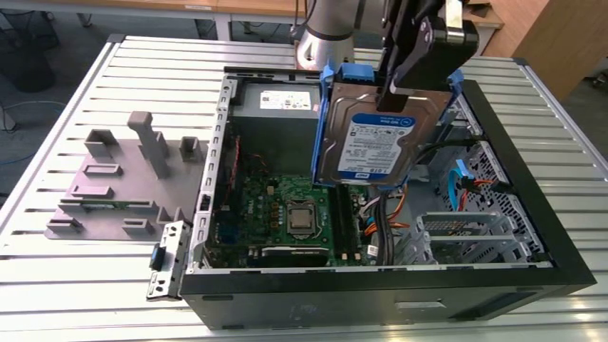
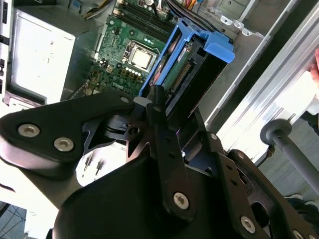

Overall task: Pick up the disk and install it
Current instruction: 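Pick up the disk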

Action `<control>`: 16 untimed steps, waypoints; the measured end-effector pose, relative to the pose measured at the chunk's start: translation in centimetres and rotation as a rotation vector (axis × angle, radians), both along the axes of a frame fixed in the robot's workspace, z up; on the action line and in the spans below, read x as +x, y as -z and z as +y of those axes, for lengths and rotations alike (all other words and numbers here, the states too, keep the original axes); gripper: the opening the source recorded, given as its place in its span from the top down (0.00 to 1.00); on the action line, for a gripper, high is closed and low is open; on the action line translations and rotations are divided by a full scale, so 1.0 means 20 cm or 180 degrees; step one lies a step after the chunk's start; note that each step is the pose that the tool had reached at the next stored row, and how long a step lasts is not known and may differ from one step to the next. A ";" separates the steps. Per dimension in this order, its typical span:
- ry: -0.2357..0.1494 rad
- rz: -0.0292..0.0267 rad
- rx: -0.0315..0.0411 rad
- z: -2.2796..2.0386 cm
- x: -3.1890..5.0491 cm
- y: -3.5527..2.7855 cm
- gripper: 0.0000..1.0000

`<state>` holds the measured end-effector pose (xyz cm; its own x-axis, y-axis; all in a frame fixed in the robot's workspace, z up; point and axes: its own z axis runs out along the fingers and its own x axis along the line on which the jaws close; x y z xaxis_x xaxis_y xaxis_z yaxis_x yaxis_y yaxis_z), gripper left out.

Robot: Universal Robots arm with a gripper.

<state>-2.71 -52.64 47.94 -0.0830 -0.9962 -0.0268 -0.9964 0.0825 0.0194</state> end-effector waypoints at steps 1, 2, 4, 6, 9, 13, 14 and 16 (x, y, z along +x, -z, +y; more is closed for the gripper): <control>0.0000 0.0000 0.0000 -0.011 0.000 0.000 0.65; 0.0000 0.0000 0.0000 -0.021 0.000 0.001 0.65; 0.0000 0.0000 0.0001 -0.036 0.001 0.003 0.65; -0.0001 0.0000 0.0000 -0.045 0.001 0.006 0.65; -0.0018 0.0000 0.0000 -0.050 0.002 0.010 0.65; -0.0037 0.0000 0.0000 -0.051 0.002 0.012 0.65; -0.0037 0.0000 0.0000 -0.051 0.002 0.012 0.65; -0.0037 0.0000 0.0000 -0.051 0.002 0.012 0.65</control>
<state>-2.66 -53.65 47.70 -0.0714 -0.9971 -0.0269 -0.9973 0.0709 0.0194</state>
